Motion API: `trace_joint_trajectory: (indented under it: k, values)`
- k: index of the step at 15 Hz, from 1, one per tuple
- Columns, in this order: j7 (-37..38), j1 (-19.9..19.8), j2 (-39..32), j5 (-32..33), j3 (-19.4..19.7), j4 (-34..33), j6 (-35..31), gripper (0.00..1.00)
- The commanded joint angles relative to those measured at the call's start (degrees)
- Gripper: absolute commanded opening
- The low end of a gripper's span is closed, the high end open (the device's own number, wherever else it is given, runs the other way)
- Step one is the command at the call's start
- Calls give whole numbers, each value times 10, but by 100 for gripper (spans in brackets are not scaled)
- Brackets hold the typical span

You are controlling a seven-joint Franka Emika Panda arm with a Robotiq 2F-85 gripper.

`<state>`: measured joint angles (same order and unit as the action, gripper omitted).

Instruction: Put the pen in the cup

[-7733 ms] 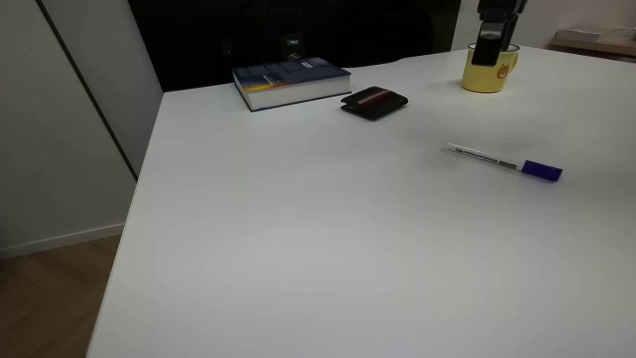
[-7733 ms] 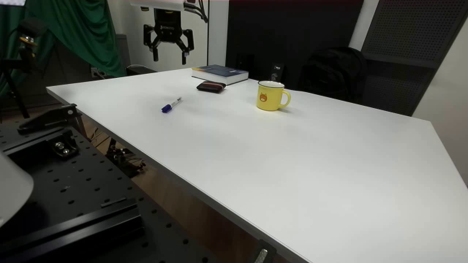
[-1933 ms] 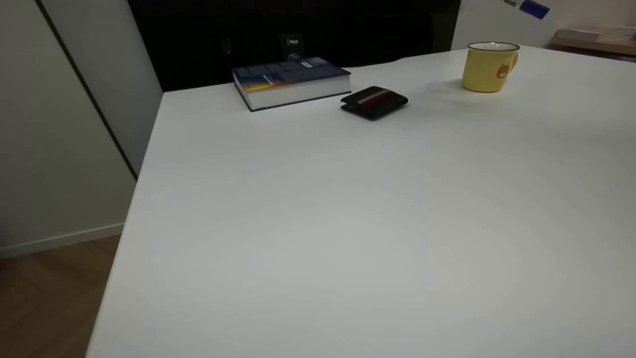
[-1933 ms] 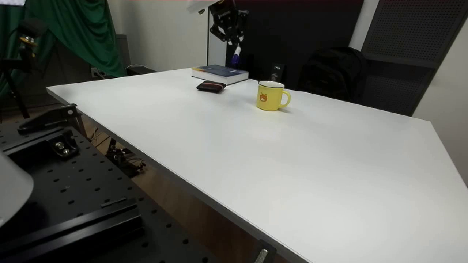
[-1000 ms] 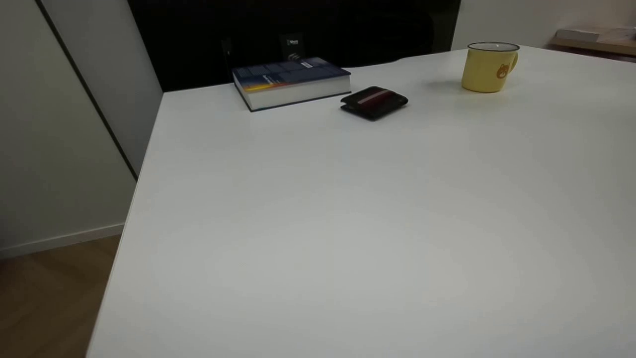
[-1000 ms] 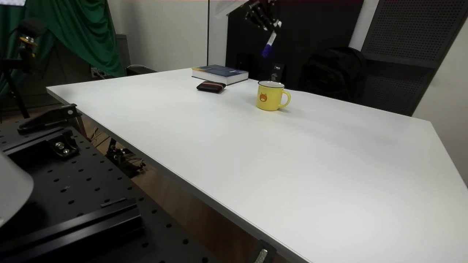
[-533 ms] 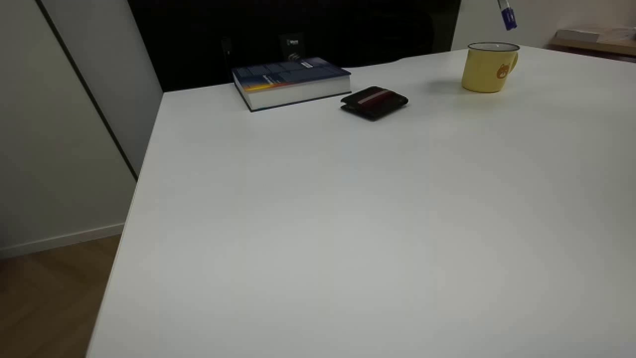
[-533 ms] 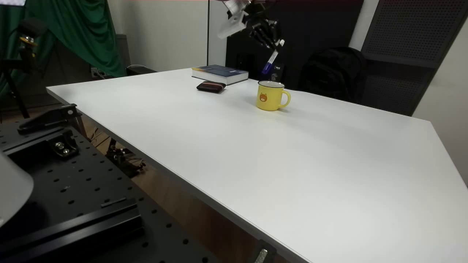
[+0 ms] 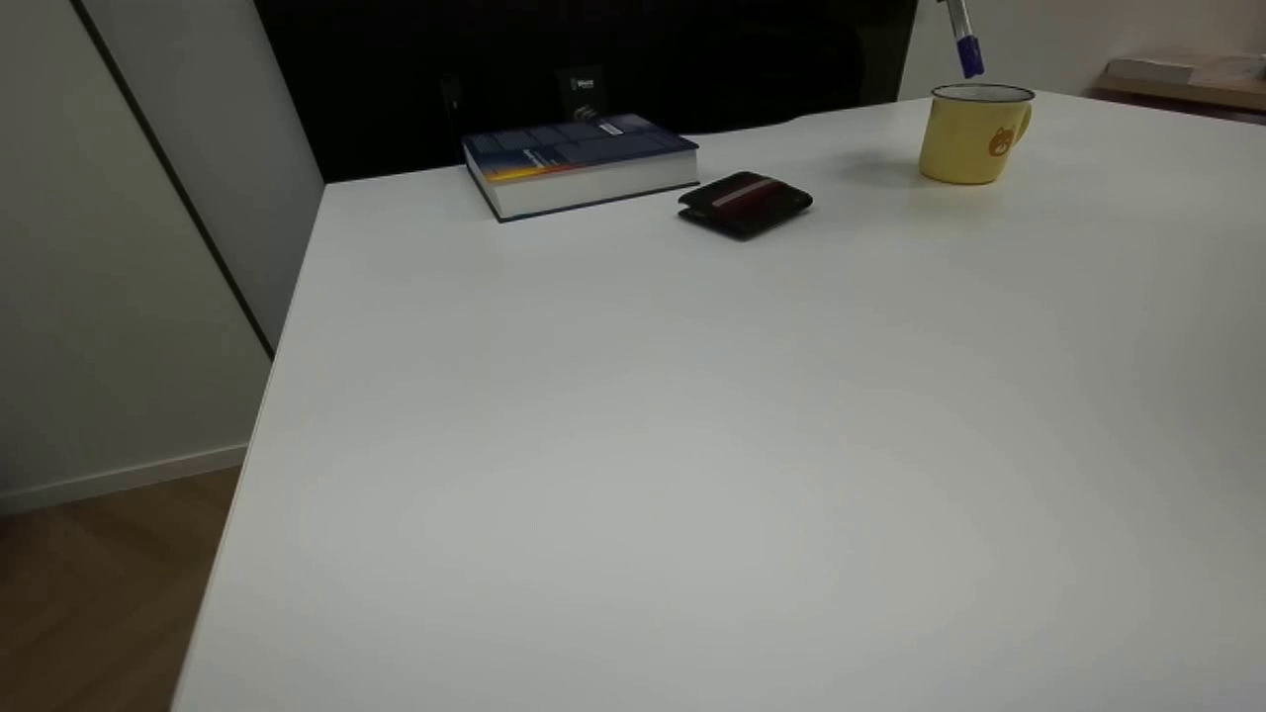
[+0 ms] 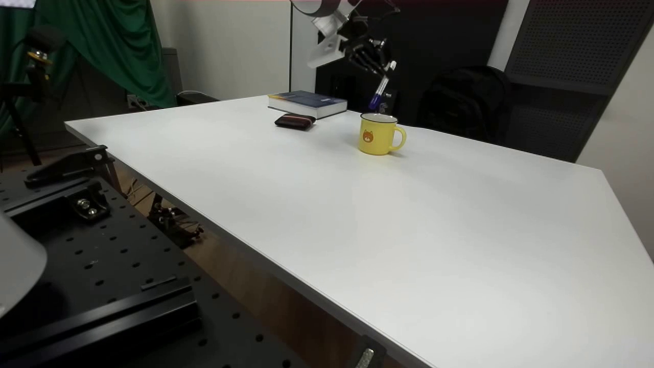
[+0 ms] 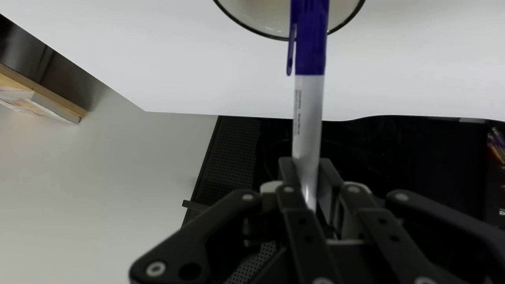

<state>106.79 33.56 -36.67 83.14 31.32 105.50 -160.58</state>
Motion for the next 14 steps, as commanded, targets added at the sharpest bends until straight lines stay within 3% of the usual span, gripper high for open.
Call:
trace_joint_trajectory:
  k: [1, 14]
  values:
    - [67, 6, -38, 54, 16, -35, 8, 4]
    - [99, -18, -35, 96, 4, -10, 31, 4]
